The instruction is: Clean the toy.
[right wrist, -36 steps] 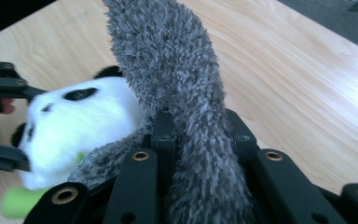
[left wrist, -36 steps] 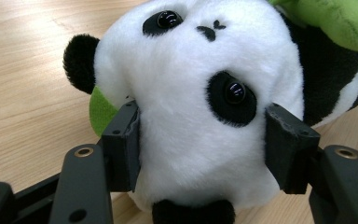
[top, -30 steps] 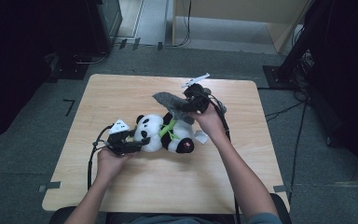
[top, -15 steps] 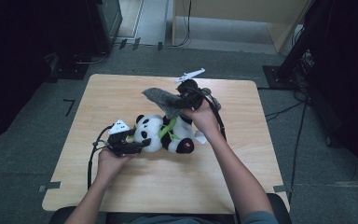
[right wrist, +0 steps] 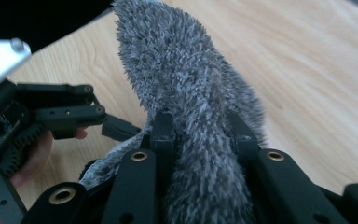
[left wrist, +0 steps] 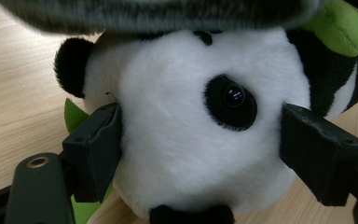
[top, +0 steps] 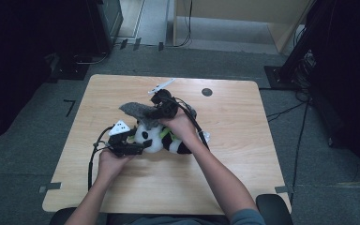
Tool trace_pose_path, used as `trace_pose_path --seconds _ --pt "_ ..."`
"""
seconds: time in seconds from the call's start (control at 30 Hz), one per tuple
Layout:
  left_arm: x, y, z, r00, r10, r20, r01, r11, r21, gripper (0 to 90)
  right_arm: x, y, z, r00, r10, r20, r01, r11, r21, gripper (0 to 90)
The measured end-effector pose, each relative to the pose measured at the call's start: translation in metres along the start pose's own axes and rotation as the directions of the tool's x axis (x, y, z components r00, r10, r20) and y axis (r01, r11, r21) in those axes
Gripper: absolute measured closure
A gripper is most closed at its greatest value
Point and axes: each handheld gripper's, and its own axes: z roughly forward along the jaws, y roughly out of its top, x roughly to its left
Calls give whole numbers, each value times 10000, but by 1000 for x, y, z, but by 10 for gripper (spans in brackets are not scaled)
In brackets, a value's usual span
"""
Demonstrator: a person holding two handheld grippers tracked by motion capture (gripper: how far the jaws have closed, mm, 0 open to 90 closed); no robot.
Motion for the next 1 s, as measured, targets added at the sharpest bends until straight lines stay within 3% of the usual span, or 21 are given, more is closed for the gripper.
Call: trace_pose_path --seconds 0.07,0.17,0.23,0.33,0.47,0.57,0.8,1.0 --pt "0 0 0 10000 -55 -47 55 10000 55 209 2 -1 6 9999 -122 -4 122 9999 60 624" --pt "-1 0 0 9999 -95 -92 95 9999 32 242 4 -2 4 9999 -164 -1 164 9994 -310 600" --pt "-1 0 0 9999 -24 -144 25 10000 70 252 4 -3 3 9999 -137 -87 133 9990 -420 630" --pt "-2 0 0 9998 -32 -214 35 9999 110 280 5 -4 6 9996 -288 34 289 9995 -137 663" --pt "-3 2 0 9995 -34 -323 45 9994 342 317 -3 -11 7 9996 51 -260 -57 9997 -248 679" --pt "-3 2 0 9994 -18 -339 30 9994 356 324 -6 -13 5 9997 59 -235 -66 9995 -294 678" --pt "-3 2 0 9994 -80 -337 92 9993 371 323 -22 -21 -13 9972 88 744 -83 9999 -76 669" --pt "-3 2 0 9994 -177 -303 187 9993 336 316 -35 -29 -27 9942 283 1036 -258 9993 -260 675"
